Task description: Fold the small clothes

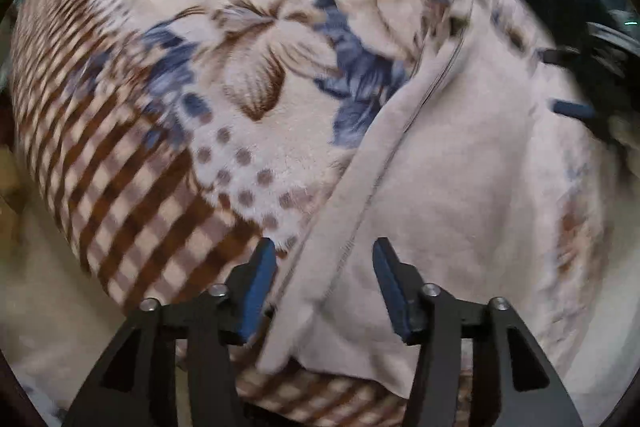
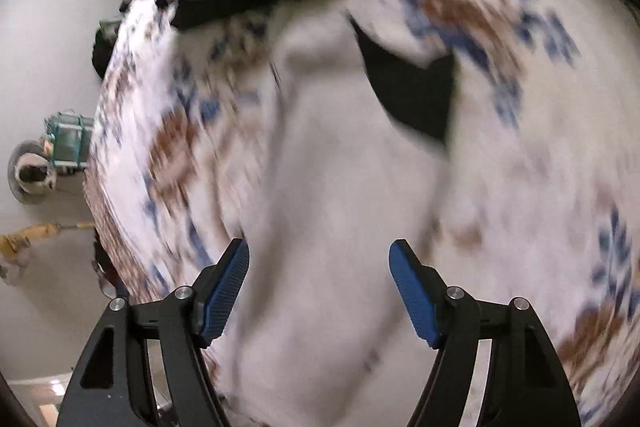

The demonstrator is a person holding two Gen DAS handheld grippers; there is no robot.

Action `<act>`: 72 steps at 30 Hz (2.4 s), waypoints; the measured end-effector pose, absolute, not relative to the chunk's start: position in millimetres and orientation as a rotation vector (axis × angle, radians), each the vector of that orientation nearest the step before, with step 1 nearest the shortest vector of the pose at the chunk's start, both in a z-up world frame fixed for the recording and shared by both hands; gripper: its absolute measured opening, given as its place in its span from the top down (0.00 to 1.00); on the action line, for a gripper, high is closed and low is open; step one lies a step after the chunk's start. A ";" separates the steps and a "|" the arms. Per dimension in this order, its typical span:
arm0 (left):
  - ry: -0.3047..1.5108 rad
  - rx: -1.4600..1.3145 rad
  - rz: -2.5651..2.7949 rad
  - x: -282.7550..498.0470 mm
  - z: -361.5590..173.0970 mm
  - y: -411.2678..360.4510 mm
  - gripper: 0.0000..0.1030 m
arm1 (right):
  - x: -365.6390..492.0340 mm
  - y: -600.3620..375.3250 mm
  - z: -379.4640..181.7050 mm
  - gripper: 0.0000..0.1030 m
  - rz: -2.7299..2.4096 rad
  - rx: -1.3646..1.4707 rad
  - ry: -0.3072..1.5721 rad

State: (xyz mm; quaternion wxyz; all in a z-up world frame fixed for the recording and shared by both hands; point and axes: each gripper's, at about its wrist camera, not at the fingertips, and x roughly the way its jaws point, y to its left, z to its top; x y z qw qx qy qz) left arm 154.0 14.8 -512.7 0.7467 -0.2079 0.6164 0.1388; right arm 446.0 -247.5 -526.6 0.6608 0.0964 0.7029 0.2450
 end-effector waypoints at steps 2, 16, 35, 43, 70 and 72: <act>1.390 -0.455 0.300 161.1 -523.5 20.3 0.53 | 411.8 -263.3 -544.7 0.27 0.527 0.256 1.644; 1.282 -0.256 -0.131 341.4 -458.4 -0.8 0.52 | 247.0 -287.2 -598.6 0.27 0.239 0.415 1.734; 1.348 -0.423 -0.110 472.3 -513.0 29.3 0.52 | 473.0 -326.9 -583.1 0.27 0.279 0.631 1.493; 1.302 -0.308 -0.228 554.6 -544.0 -21.4 0.89 | 573.0 -300.9 -611.1 0.43 0.372 0.650 1.505; 1.402 -0.572 -0.188 298.2 -433.2 55.4 0.37 | 330.0 -365.7 -533.2 0.36 0.446 0.739 1.656; 1.477 -0.616 -0.182 259.3 -447.6 57.9 0.37 | 291.9 -364.6 -535.9 0.36 0.430 0.746 1.699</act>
